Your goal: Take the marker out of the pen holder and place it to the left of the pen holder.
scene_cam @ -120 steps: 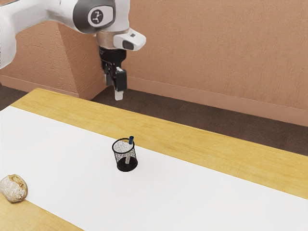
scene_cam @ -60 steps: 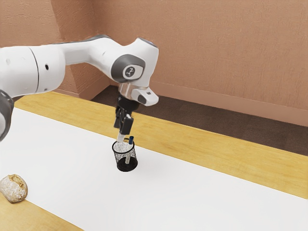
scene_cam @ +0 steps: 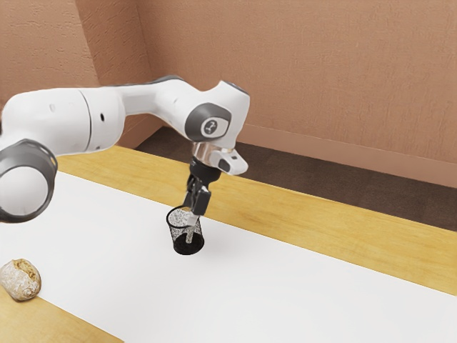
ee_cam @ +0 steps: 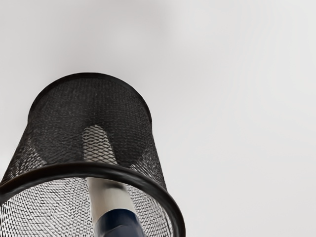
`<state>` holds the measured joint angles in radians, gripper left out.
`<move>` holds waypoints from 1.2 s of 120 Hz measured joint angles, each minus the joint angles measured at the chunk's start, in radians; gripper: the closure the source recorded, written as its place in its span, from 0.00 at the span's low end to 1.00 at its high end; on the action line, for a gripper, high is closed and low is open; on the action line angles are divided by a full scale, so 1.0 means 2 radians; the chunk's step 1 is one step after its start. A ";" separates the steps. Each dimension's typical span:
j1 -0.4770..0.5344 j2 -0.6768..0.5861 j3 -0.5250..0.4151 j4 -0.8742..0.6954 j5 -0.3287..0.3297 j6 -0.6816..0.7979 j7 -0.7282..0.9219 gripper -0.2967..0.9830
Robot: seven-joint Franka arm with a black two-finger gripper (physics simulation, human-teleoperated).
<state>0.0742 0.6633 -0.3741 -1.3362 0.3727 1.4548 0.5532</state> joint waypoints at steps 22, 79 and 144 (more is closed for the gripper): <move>-0.014 0.012 0.016 0.022 0.002 0.002 0.004 0.23; -0.023 0.028 0.029 0.045 0.002 0.019 0.005 0.48; -0.023 -0.009 0.028 0.034 0.004 0.018 0.004 0.81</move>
<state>0.0274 0.6456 -0.3191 -1.2683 0.3803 1.4903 0.5604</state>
